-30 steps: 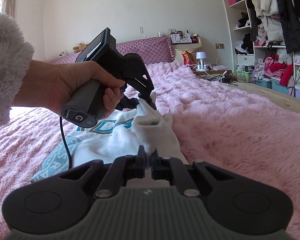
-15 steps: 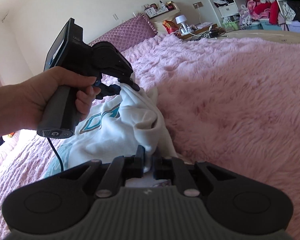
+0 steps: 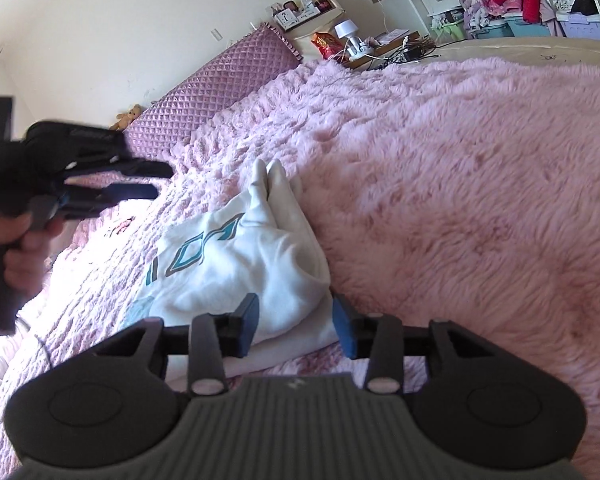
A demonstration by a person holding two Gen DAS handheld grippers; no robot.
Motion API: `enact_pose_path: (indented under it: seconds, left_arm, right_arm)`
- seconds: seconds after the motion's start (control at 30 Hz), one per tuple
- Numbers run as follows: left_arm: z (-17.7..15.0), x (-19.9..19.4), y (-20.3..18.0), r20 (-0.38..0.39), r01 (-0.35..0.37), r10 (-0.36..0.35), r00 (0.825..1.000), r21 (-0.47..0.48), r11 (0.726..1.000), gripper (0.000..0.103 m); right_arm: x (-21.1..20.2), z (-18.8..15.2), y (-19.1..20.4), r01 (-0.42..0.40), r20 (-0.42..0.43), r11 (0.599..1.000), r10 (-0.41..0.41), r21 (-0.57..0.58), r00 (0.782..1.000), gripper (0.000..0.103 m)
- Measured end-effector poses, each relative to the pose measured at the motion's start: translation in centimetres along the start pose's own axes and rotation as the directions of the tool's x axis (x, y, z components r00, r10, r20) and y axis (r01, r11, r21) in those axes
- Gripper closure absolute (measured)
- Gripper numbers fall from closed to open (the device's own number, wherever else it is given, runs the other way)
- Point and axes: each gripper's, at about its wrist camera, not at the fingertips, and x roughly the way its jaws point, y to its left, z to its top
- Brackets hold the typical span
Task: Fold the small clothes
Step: 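Lay the flipped shirt down with the left gripper and open it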
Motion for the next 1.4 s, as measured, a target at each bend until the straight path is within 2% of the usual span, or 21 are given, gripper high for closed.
enact_pose_path:
  seconds: [0.17, 0.23, 0.33, 0.4, 0.6, 0.67, 0.7, 0.77, 0.87, 0.93, 0.97, 1.0, 1.07, 1.1, 1.17, 1.2, 1.27, 1.4]
  left_arm:
    - [-7.8, -6.2, 2.6, 0.007, -0.043, 0.043, 0.999, 0.020, 0.999, 0.057]
    - [-10.9, -7.0, 2.9, -0.009, -0.081, 0.082, 0.997, 0.043, 0.996, 0.057]
    - [-13.7, -6.6, 3.2, -0.042, -0.105, 0.106, 0.993, 0.030, 0.994, 0.057]
    - [-14.6, -6.3, 3.5, -0.043, -0.130, 0.130, 0.991, 0.013, 0.991, 0.057]
    - [-15.7, -5.5, 4.2, -0.028, -0.138, 0.138, 0.990, -0.003, 0.990, 0.057]
    - [-15.7, -5.2, 4.0, -0.028, -0.151, 0.152, 0.988, 0.023, 0.988, 0.059]
    - [-15.7, -5.1, 3.9, -0.018, -0.155, 0.156, 0.988, 0.040, 0.987, 0.061]
    - [-15.8, -5.1, 3.2, -0.004, -0.152, 0.153, 0.988, 0.092, 0.984, 0.079]
    - [-16.4, -4.9, 1.8, 0.011, -0.173, 0.174, 0.985, 0.184, 0.968, 0.087]
    - [-16.7, -4.8, 1.4, 0.011, -0.184, 0.185, 0.983, 0.210, 0.960, 0.089]
    - [-16.8, -4.7, 1.2, 0.017, -0.192, 0.193, 0.981, 0.220, 0.957, 0.091]
    - [-16.8, -4.7, 1.1, 0.019, -0.203, 0.204, 0.979, 0.229, 0.952, 0.092]
    - [-16.8, -4.8, 0.3, 0.039, -0.262, 0.261, 0.964, 0.278, 0.924, 0.095]
    - [-16.7, -5.0, -0.2, 0.062, -0.298, 0.294, 0.954, 0.315, 0.901, 0.095]
    - [-16.2, -5.6, -1.3, 0.116, -0.376, 0.360, 0.926, 0.397, 0.837, 0.096]
    - [-16.0, -5.7, -1.6, 0.120, -0.386, 0.371, 0.921, 0.417, 0.823, 0.096]
    - [-15.8, -4.9, -1.6, 0.068, -0.378, 0.393, 0.917, 0.456, 0.806, 0.096]
    - [-17.3, -1.8, -1.1, -0.040, -0.334, 0.413, 0.910, 0.520, 0.786, 0.096]
  right_arm:
    - [0.4, 0.8, -0.5, -0.003, -0.016, 0.999, 0.003, 0.042, 1.000, 0.062]
    - [0.7, 1.1, -0.3, 0.004, -0.022, 0.999, -0.003, 0.034, 1.000, 0.062]
    - [0.9, 1.3, 0.7, -0.003, -0.032, 1.000, 0.003, 0.001, 0.999, 0.062]
    - [1.0, 1.4, 1.6, 0.014, -0.034, 0.999, -0.015, -0.036, 0.999, 0.062]
    - [0.9, 1.4, 3.1, 0.028, -0.036, 0.996, -0.031, -0.083, 0.999, 0.062]
    - [0.9, 1.4, 3.3, 0.034, -0.036, 0.994, -0.037, -0.102, 0.999, 0.062]
    - [0.9, 1.4, 3.4, 0.035, -0.036, 0.994, -0.039, -0.106, 0.999, 0.062]
    - [0.9, 1.3, 3.4, 0.035, -0.037, 0.994, -0.039, -0.106, 0.999, 0.062]
    - [1.0, 1.2, 3.4, 0.039, -0.039, 0.994, -0.043, -0.101, 0.998, 0.062]
    - [1.1, 1.2, 3.3, 0.037, -0.042, 0.995, -0.041, -0.092, 0.998, 0.062]
    - [1.1, 1.1, 3.3, 0.035, -0.044, 0.995, -0.039, -0.089, 0.998, 0.068]
    - [1.1, 1.1, 3.3, 0.034, -0.044, 0.995, -0.039, -0.091, 0.998, 0.081]
    - [1.2, 1.1, 3.5, 0.035, -0.049, 0.994, -0.040, -0.102, 0.998, 0.099]
    - [1.0, 1.1, 3.5, 0.034, -0.044, 0.994, -0.039, -0.099, 0.998, 0.099]
    - [0.4, 1.3, 3.7, 0.030, -0.016, 0.995, -0.032, -0.095, 0.999, 0.100]
    - [0.1, 1.4, 3.9, 0.036, -0.002, 0.994, -0.037, -0.100, 0.999, 0.100]
    - [-0.1, 1.4, 3.8, 0.056, -0.001, 0.994, -0.056, -0.098, 0.998, 0.100]
    - [1.1, 0.1, 2.4, 0.080, -0.066, 0.996, -0.082, -0.034, 0.994, 0.100]
